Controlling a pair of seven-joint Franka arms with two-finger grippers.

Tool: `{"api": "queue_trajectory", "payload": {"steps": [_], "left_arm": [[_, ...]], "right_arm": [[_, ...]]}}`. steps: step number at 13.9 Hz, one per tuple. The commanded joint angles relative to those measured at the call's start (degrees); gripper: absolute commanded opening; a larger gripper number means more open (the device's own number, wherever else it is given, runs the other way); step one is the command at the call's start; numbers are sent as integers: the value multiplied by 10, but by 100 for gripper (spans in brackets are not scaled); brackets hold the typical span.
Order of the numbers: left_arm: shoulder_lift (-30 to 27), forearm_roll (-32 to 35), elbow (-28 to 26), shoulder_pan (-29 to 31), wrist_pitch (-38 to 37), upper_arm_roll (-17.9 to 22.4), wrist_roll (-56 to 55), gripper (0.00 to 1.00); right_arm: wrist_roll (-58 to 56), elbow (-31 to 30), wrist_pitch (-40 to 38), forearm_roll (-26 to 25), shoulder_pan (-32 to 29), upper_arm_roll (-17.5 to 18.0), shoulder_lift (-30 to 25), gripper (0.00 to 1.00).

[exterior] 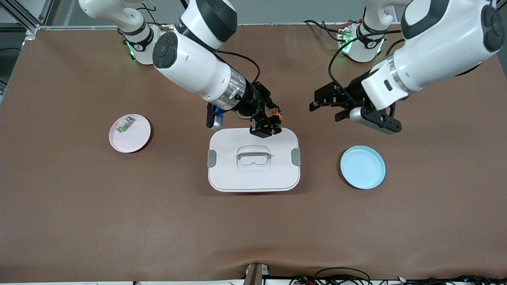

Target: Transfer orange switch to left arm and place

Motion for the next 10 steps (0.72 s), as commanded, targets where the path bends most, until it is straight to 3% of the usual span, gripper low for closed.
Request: {"api": "queue_trajectory", "payload": {"steps": [1,6,10], "left_arm": [[15,-39,7,-5,31,-6,-9,88],[18,-59,-11,-14,32,-13,-9,82],[24,-59,-23,-16,34,-17,-7,78]], "right_arm": [[26,41,-2,7,12,-4,25,0],[57,101,0,7,17,-4,77,0],[74,113,14,7,17,-2,83,0]]}}
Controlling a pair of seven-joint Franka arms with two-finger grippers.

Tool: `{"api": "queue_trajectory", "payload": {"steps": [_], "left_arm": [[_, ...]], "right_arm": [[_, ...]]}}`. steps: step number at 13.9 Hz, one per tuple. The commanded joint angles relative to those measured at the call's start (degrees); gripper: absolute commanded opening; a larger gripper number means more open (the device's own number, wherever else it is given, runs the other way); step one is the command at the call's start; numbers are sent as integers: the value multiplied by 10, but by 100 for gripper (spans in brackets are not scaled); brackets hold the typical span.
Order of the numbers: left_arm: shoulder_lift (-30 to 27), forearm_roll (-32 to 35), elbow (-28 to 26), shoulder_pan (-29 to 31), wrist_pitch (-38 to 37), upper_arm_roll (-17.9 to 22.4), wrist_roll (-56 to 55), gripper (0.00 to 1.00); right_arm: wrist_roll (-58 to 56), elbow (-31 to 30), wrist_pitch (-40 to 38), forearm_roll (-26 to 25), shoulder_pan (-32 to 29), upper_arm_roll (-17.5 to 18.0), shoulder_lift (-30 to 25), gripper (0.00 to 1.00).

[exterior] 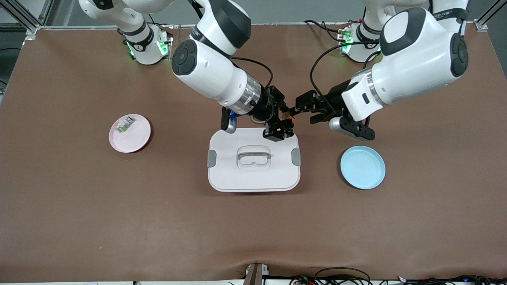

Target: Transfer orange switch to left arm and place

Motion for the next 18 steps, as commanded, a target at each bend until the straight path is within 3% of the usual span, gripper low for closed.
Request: {"api": "queue_trajectory", "payload": {"steps": [1,7,8,9,10,11,13,15,18], "left_arm": [[6,-10,-6,0,7,-2,5,77],[17,-11,-1,-2,26,-2,3,71],[17,-11,-1,-2,29,-2,3,66],[17,-11,-1,-2,29,-2,3,54],[17,-11,-1,-1,29,-2,2,35],[17,-11,-1,-2,29,-2,-3,26],[17,-11,-2,-3,29,-2,-4,21],[17,-10,-2,0,25,-2,-4,1],[17,-9,4,-2,24,-2,-4,0]], "right_arm": [[22,33,8,7,4,-1,14,0],[41,45,18,8,-3,11,14,0],[42,45,25,9,-4,11,16,0],[42,45,34,21,-4,11,16,0],[43,46,37,30,-5,11,17,0],[44,47,38,31,-5,11,17,0],[51,48,39,31,-5,11,17,0],[60,48,50,32,-6,11,17,0],[69,49,51,32,-7,11,17,0]]}}
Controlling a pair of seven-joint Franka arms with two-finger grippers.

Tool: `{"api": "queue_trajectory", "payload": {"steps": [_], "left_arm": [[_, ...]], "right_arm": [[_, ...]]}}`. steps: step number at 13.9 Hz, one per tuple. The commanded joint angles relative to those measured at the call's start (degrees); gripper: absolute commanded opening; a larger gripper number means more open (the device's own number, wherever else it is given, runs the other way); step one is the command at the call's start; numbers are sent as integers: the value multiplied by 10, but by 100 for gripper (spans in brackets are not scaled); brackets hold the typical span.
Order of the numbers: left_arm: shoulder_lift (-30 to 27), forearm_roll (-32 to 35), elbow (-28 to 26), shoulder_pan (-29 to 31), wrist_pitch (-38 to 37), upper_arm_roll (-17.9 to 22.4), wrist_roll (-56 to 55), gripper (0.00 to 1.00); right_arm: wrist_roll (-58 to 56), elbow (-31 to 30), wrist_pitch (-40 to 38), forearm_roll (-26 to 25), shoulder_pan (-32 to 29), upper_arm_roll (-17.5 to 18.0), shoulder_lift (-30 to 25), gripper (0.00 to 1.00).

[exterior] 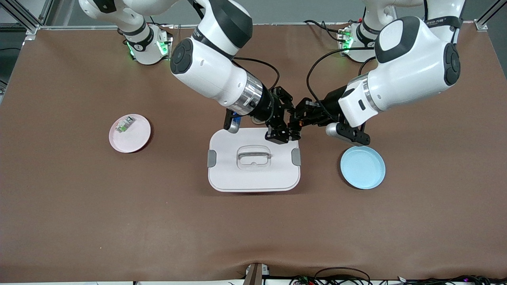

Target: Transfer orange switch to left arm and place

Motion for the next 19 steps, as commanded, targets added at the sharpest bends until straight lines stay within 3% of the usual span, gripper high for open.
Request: {"api": "queue_trajectory", "payload": {"steps": [1,5,6,7,10,15,19], "left_arm": [[0,5,1,0,3,-1,-7,0],[-1,24,3,8,-4,1,-1,0],[-3,44,3,9,-8,0,-1,0],[-5,58,3,9,-15,-1,-2,0],[-11,62,4,11,-38,5,-2,0],[-21,152,24,31,-104,11,-1,0],[-29,234,21,50,-136,11,13,0]], "right_arm": [[34,32,12,10,-8,6,7,0],[35,34,11,10,-8,6,7,0],[36,34,11,10,-7,5,7,63],[36,34,11,9,-7,5,6,100],[36,34,10,9,-7,4,6,100],[11,34,-29,3,-24,-2,1,100],[-219,34,-171,5,-72,0,-12,100]]}}
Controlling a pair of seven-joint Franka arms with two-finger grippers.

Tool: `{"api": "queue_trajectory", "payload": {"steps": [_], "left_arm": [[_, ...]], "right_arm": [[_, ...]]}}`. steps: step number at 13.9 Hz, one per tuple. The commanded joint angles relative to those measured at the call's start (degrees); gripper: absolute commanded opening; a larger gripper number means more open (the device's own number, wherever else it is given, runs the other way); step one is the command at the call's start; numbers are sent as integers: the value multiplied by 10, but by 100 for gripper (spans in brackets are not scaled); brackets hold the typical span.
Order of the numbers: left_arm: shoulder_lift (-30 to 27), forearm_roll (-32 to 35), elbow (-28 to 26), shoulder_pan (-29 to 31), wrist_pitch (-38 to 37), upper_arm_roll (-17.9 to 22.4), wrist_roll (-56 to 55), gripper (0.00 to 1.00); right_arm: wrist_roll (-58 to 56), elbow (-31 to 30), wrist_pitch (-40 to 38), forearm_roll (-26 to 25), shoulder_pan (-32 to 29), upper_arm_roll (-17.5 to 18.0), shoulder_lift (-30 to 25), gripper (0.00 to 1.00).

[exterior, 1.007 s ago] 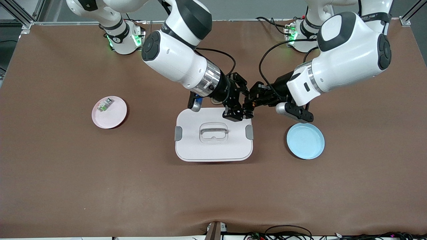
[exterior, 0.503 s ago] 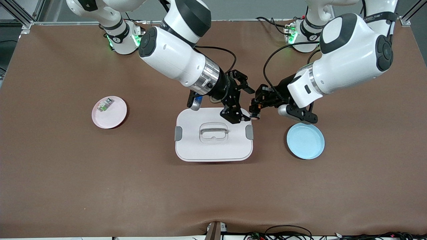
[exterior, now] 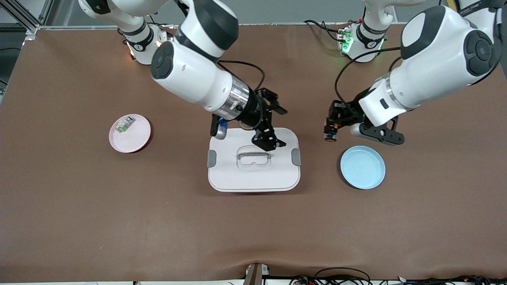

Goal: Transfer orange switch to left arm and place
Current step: 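Open the right gripper and withdraw while the left gripper holds switch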

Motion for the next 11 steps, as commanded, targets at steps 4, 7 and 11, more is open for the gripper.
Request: {"api": "queue_trajectory", "payload": {"steps": [4,7,11], "left_arm": [[-8,137,-6,9,-37,1,48,0],[-5,215,-25,14,-39,0,74,0],[-8,242,-61,35,-19,-2,158,0]], "right_arm": [[-318,0,-188,-13,-86,2,-29,100],[-471,0,-291,-88,-131,4,-40,100],[-665,-3,-403,-182,-179,3,-62,100]]}}
